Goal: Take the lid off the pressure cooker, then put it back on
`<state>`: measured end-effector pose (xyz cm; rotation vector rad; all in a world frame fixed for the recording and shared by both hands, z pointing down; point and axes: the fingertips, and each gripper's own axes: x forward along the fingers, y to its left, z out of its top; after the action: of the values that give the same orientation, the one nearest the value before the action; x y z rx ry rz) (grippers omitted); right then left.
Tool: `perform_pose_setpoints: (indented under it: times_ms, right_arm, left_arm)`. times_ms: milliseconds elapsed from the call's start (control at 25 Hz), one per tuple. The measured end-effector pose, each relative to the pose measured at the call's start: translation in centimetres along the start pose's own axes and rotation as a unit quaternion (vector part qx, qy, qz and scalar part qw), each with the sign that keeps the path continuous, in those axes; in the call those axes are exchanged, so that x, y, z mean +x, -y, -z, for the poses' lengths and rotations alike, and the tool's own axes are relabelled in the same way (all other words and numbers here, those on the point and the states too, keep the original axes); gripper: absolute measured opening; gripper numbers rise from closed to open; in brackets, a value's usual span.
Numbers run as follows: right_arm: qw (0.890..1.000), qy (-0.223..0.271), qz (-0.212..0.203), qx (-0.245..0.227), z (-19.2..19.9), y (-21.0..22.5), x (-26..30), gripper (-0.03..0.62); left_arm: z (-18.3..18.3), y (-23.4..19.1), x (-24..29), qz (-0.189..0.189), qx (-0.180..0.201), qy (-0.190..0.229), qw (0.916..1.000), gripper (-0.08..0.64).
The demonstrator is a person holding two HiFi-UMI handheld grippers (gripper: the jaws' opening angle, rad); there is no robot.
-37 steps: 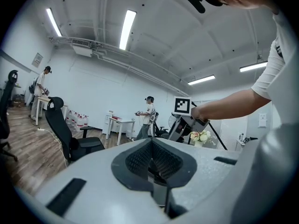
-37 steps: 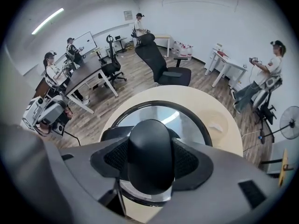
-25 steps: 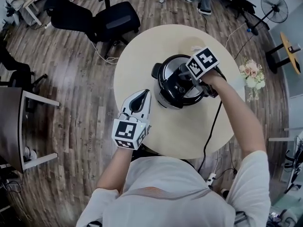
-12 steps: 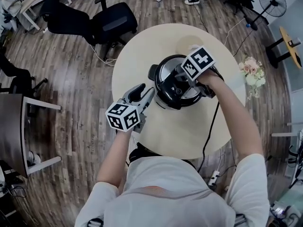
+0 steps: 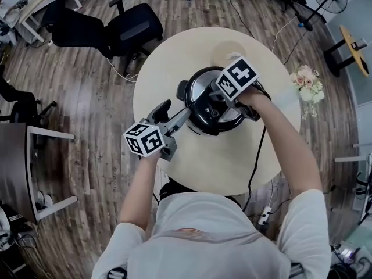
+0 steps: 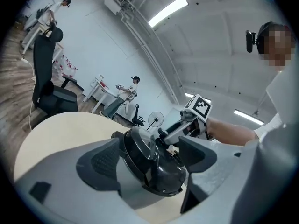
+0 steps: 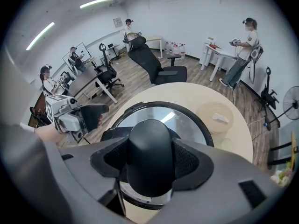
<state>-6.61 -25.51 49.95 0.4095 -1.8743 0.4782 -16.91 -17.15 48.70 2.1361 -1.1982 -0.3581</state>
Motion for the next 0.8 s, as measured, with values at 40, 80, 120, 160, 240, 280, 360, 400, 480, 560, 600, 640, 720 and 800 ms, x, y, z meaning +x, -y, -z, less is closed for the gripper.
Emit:
perform_pose_setpoints:
  times_ms: [40, 80, 120, 160, 240, 280, 360, 400, 480, 560, 600, 640, 720, 800]
  right_arm:
    - [1.0, 0.0, 0.0, 0.0, 0.0, 0.0, 0.0, 0.281]
    - [1.0, 0.0, 0.0, 0.0, 0.0, 0.0, 0.0, 0.281]
    - [1.0, 0.001, 0.0, 0.0, 0.1, 0.0, 0.0, 0.281]
    - [1.0, 0.001, 0.0, 0.0, 0.1, -0.1, 0.1, 0.281]
    - [1.0, 0.002, 0.0, -0.001, 0.2, -0.1, 0.1, 0.281]
    - [1.0, 0.002, 0.0, -0.001, 0.2, 0.0, 0.1, 0.281]
    - [1.0, 0.003, 0.001, -0.001, 0.3, -0.1, 0.1, 0.281]
    - [1.0, 0.003, 0.001, -0.001, 0.3, -0.1, 0.1, 0.281]
    - [1.0, 0.005, 0.002, -0.002, 0.1, -0.1, 0.1, 0.281]
    - [1.0, 0.006, 0.002, -0.002, 0.1, 0.0, 0.1, 0.281]
    - [1.0, 0.007, 0.003, -0.002, 0.1, 0.0, 0.1, 0.281]
    - [1.0, 0.007, 0.003, -0.002, 0.1, 0.0, 0.1, 0.281]
    - [1.0, 0.007, 0.002, -0.002, 0.1, -0.1, 0.1, 0.281]
    - [1.0, 0.007, 0.002, -0.003, 0.1, -0.1, 0.1, 0.281]
  left_arm:
    - [0.0, 0.0, 0.1, -0.001, 0.002, -0.001, 1.0, 0.382]
    - [0.0, -0.1, 0.2, -0.002, 0.003, -0.002, 1.0, 0.382]
    - [0.0, -0.2, 0.3, -0.002, 0.0, -0.001, 1.0, 0.382]
    - [0.0, -0.5, 0.3, -0.002, -0.006, 0.001, 1.0, 0.382]
    - [-0.2, -1.4, 0.4, -0.002, -0.036, 0.014, 0.9992, 0.382]
    - [-0.3, -2.0, 0.5, 0.0, -0.062, 0.023, 0.9978, 0.382]
    - [-0.3, -3.5, 0.7, 0.013, -0.138, 0.042, 0.9894, 0.382]
    - [-0.3, -4.3, 0.8, 0.025, -0.187, 0.053, 0.9805, 0.382]
    - [-0.3, -5.9, 1.2, 0.054, -0.292, 0.082, 0.9513, 0.382]
    - [0.0, -7.6, 1.6, 0.076, -0.373, 0.108, 0.9184, 0.382]
    - [0.3, -8.5, 1.8, 0.083, -0.399, 0.115, 0.9059, 0.382]
    - [0.7, -9.1, 2.1, 0.088, -0.417, 0.116, 0.8973, 0.38]
    - [1.4, -9.9, 2.7, 0.094, -0.434, 0.11, 0.8893, 0.38]
    - [1.7, -10.2, 3.3, 0.099, -0.44, 0.1, 0.8869, 0.38]
